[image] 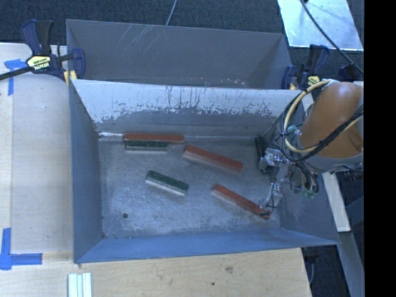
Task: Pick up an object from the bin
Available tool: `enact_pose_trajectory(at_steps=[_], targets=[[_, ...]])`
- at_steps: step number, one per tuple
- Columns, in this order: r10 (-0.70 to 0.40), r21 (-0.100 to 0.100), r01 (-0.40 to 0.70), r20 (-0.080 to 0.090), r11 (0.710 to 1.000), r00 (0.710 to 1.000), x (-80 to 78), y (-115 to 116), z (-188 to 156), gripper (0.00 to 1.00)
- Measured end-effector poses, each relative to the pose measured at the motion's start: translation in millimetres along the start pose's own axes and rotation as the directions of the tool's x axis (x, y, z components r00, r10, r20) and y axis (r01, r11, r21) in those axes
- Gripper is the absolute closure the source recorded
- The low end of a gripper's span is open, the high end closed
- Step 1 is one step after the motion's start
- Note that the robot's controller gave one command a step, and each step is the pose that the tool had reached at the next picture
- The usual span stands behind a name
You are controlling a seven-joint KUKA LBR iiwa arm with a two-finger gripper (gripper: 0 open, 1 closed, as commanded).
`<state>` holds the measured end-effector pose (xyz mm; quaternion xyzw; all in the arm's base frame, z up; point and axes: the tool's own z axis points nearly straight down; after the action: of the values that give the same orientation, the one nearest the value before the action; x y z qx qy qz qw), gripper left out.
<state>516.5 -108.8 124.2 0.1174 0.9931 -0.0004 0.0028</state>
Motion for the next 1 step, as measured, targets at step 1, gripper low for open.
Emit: enact_pose_trajectory(at_steps=[1], targets=[[-0.038, -0.001, 0.038, -0.008, 0.999, 0.999, 14.4, 6.5, 55.5, 0.00]])
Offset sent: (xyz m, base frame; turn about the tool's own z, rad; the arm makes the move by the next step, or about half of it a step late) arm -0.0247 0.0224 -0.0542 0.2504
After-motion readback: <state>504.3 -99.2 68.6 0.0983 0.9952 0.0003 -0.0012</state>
